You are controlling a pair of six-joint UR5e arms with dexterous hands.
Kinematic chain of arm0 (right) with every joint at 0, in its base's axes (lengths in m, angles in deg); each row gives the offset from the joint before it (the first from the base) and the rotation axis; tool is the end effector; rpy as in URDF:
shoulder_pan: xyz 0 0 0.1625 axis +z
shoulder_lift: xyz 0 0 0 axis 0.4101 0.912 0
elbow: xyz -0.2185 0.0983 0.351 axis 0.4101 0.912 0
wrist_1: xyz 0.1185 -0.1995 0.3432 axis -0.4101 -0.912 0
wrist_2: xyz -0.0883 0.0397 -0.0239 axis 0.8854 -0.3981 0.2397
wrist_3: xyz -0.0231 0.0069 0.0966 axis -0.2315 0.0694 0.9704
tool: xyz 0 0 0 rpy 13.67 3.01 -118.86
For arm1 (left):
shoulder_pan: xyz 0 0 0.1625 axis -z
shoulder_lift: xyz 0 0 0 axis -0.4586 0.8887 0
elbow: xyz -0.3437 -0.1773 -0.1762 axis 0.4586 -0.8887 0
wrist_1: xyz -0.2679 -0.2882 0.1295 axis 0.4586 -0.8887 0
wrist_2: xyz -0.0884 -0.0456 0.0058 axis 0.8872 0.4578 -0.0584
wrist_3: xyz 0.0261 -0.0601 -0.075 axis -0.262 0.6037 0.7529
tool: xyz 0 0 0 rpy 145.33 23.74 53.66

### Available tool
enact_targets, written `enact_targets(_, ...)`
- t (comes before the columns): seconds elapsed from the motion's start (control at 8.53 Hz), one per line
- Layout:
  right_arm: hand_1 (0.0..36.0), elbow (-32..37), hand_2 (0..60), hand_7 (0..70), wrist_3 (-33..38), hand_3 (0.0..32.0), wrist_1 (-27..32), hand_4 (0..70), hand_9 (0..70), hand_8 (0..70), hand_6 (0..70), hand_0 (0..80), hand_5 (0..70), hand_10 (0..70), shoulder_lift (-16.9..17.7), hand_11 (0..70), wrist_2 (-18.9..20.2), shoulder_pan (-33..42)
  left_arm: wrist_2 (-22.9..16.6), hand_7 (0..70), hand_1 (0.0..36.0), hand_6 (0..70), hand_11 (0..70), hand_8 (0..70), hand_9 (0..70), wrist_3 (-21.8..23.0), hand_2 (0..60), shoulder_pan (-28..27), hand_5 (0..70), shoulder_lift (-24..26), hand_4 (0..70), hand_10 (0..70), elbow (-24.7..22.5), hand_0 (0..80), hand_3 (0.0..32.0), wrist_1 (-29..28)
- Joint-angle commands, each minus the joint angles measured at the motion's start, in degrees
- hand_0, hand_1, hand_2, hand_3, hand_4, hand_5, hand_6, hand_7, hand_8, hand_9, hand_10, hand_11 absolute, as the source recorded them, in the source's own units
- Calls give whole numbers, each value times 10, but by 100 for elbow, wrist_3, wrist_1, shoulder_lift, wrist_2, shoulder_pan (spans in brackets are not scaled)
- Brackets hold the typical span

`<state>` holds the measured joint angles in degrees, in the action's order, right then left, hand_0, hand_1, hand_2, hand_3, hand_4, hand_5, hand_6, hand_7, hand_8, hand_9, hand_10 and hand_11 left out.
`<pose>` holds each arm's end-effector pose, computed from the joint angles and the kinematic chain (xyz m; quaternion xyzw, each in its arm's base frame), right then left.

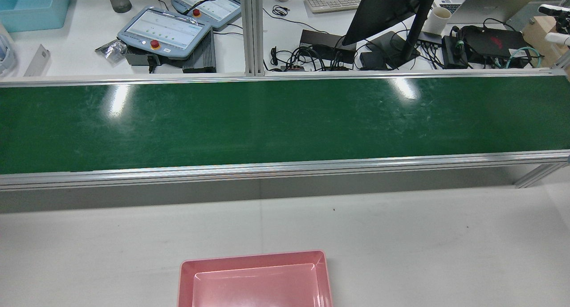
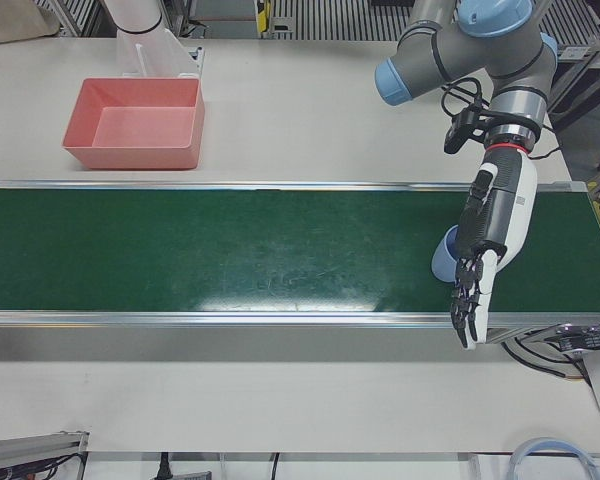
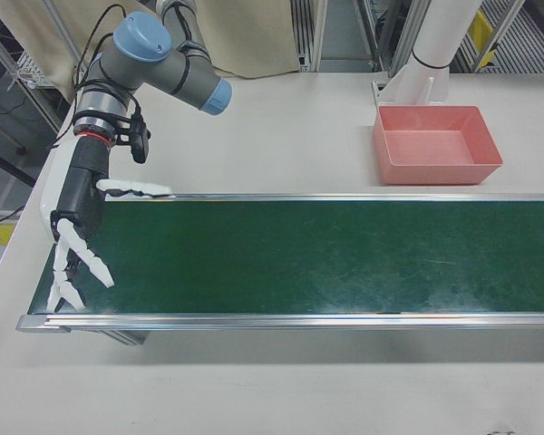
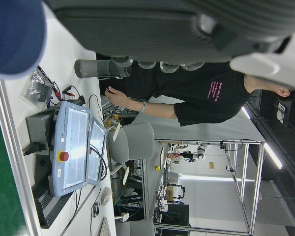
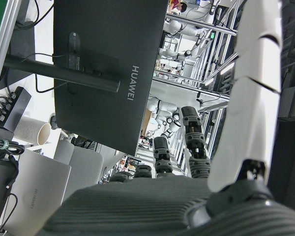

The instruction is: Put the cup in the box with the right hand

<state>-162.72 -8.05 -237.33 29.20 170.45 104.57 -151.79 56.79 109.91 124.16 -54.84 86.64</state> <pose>0.0581 -0.5336 0.5868 0.0701 -0.7040 0.7006 0.0934 -0.0394 -0.5600 0.5479 -0.1186 0.7311 -0.6594 0.1291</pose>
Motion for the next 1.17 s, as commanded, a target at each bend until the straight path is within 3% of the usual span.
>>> enact_targets(0.0,150,4,25,220,1,0,0,104,53,3,57,537,53,0,2,0,0,-11,0,0,0,0,0,0,0,6,0,0,0,0,0,0,0,0,0,0)
enact_targets(0.12,160,-5,53,222,1,0,0,93,55,4,58,531,53,0,2,0,0,-11,0,0,0,0,0,0,0,-3,0,0,0,0,0,0,0,0,0,0)
enact_targets(0.23,143,4,0,221,1,0,0,117,54,4,57,542,53,0,2,0,0,-11,0,0,0,0,0,0,0,-3,0,0,0,0,0,0,0,0,0,0)
enact_targets(0.35,145,4,0,223,1,0,0,119,56,5,59,541,53,0,2,0,0,-20,0,0,0,0,0,0,0,-3,0,0,0,0,0,0,0,0,0,0)
enact_targets(0.59,173,13,83,220,1,0,0,83,56,6,58,527,53,0,2,0,0,-37,0,0,0,0,0,0,0,-3,0,0,0,0,0,0,0,0,0,0)
enact_targets(0.82,147,21,0,223,1,0,0,119,56,5,59,543,54,0,2,0,-9,-64,0,0,0,0,0,0,0,-3,0,0,0,0,0,0,0,0,0,0)
enact_targets(0.94,174,30,84,224,9,0,0,83,58,7,59,525,54,0,2,0,-9,-73,0,0,0,0,0,0,0,-3,0,0,0,0,0,0,0,0,0,0)
enact_targets(1.06,166,30,58,223,10,0,0,95,60,8,59,530,54,0,2,0,-9,-73,0,0,0,0,0,0,0,-3,0,0,0,0,0,0,0,0,0,0)
